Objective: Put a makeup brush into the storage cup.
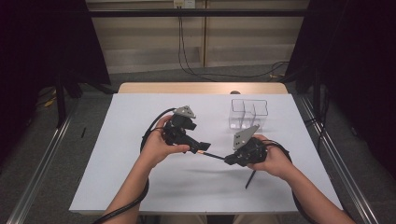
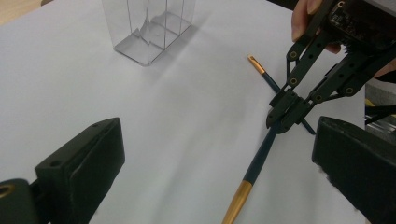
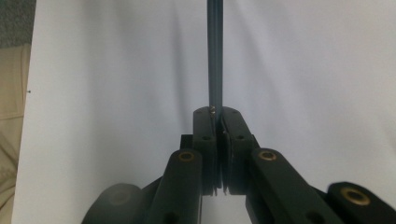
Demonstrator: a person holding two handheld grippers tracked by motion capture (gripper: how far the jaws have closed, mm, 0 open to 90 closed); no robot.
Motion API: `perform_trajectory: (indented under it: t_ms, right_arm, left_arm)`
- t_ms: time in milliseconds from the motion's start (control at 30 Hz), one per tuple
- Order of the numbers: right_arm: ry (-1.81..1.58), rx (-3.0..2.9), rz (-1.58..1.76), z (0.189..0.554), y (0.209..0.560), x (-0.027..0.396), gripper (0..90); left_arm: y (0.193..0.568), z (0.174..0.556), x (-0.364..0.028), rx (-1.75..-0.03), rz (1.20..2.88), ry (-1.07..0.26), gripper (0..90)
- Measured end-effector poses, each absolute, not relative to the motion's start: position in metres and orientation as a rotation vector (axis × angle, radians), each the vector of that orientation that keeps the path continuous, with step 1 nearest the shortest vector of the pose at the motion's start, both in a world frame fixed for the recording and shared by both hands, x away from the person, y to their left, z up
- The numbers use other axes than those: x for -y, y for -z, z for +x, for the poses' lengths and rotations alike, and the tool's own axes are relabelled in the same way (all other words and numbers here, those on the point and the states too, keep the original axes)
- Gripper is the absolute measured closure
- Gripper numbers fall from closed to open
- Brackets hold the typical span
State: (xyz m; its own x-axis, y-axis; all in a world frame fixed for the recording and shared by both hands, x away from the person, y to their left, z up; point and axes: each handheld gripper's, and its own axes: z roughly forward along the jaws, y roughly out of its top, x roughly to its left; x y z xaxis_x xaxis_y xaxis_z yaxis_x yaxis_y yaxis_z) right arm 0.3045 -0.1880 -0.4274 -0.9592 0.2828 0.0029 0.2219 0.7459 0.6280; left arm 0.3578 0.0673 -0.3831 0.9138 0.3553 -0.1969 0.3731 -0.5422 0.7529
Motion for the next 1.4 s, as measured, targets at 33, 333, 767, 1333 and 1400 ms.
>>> perform_trajectory:
  t_ms: [33, 333, 767, 1333, 1400]
  right_arm:
    - [-1.021, -2.841, 0.427, 0.304, 0.428, 0.189, 86.1]
    - [-1.15, -2.776, 0.509, 0.302, 0.433, 0.193, 86.1]
    - [-1.318, -2.66, 0.631, 0.302, 0.434, 0.199, 86.1]
    - [-1.508, -2.468, 0.736, 0.303, 0.427, 0.197, 86.1]
    - [-1.515, -2.46, 0.74, 0.303, 0.427, 0.196, 86.0]
  left_arm:
    - [0.384, 0.357, -0.068, -0.517, 2.187, 0.018, 2.5]
    - [0.385, 0.355, -0.072, -0.53, 2.136, -0.011, 2.5]
    - [0.39, 0.353, -0.074, -0.566, 2.091, -0.011, 2.5]
    - [0.396, 0.352, -0.071, -0.582, 2.037, -0.018, 2.6]
    - [0.396, 0.352, -0.07, -0.584, 2.028, -0.02, 3.5]
